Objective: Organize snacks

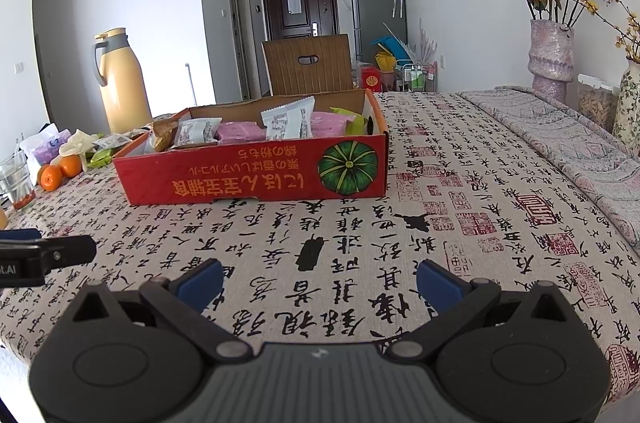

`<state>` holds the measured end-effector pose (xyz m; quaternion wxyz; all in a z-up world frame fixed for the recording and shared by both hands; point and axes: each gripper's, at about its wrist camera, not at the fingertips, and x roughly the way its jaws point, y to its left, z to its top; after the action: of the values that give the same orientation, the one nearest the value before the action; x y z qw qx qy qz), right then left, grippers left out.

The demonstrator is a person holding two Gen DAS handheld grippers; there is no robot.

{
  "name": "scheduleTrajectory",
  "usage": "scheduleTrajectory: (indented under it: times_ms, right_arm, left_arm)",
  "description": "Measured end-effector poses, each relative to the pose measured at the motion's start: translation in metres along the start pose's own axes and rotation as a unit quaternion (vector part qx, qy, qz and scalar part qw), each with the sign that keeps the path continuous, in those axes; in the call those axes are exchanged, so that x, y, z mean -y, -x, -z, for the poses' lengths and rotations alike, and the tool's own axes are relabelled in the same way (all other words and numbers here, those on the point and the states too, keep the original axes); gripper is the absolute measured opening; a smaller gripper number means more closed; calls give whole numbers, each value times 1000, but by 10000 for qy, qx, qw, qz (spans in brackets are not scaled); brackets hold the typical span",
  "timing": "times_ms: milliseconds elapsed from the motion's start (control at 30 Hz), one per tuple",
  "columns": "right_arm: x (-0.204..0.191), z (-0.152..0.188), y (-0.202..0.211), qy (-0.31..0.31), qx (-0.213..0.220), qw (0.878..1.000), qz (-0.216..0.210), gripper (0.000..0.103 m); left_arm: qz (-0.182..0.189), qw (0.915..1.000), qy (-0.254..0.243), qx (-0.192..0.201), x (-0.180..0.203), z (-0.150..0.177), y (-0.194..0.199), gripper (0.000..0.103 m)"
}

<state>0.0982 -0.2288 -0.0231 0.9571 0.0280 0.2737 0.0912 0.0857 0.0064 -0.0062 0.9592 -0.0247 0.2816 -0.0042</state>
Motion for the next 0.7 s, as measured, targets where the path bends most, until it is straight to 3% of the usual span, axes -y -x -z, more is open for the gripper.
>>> scheduleTrajectory:
  times_ms: [700]
  right_arm:
    - [-1, 1, -1, 6, -12, 10000, 4, 103]
  left_arm:
    - [18, 10000, 3, 9, 1, 0, 1, 103]
